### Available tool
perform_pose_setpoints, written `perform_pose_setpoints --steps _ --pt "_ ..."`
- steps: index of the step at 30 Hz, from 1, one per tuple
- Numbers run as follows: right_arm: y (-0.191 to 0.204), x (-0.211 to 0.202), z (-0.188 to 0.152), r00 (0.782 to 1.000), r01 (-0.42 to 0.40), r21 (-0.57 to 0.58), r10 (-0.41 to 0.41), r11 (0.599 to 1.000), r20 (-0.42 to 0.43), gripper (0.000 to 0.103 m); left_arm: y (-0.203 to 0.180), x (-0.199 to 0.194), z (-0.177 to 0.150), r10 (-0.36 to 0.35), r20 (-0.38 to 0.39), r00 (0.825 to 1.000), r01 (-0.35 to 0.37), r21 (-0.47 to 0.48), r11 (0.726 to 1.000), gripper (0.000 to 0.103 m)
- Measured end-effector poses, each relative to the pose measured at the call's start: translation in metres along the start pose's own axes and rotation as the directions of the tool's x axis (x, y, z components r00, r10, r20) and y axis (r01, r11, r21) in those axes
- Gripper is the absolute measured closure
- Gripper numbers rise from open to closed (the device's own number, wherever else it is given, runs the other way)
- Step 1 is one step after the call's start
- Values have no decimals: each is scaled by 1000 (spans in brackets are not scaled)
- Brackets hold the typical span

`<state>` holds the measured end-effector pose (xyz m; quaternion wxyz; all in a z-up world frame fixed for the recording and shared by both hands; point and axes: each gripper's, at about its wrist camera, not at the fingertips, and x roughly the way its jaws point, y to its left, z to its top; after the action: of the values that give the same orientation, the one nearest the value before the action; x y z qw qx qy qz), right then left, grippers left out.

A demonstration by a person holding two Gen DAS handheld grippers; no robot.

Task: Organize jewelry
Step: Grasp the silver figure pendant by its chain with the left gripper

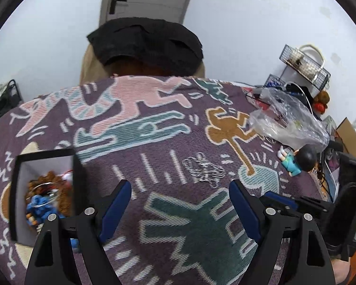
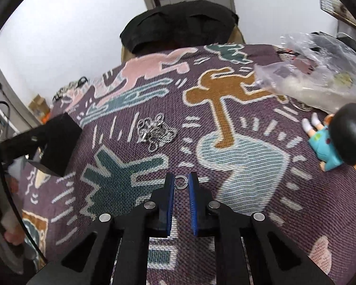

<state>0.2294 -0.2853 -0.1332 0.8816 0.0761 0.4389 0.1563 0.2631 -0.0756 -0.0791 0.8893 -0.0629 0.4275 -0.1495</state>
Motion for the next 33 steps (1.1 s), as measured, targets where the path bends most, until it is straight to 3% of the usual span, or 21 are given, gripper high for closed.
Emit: perform_pose_setpoints --steps 10,20,23,25,26,27,28,33 --pt "-39 -25 -5 997 -5 133 -6 991 79 90 -29 57 10 1 -100 995 6 60 998 21" --pt "-60 -32 -14 994 -26 187 6 982 108 90 -40 103 10 65 -164 984 -50 92 994 21" --pt "-64 -33 -16 994 -34 194 12 980 113 90 -49 110 8 123 -145 982 -101 149 984 23" --pt "-65 -34 -17 993 -37 196 15 980 115 90 -52 111 7 156 -128 980 -133 172 976 33" --pt "-66 -34 -18 993 -39 198 16 979 115 90 -52 110 8 158 -120 980 -136 175 975 47" --pt "-67 -34 -18 993 -41 200 18 979 115 90 -50 109 9 156 -119 981 -135 168 976 68" --pt "-67 -34 -19 993 -42 202 19 978 115 90 -50 108 11 155 -121 981 -134 162 978 79" --pt "-64 -33 -21 993 -55 200 32 978 115 90 -46 105 14 109 -151 982 -88 138 986 83"
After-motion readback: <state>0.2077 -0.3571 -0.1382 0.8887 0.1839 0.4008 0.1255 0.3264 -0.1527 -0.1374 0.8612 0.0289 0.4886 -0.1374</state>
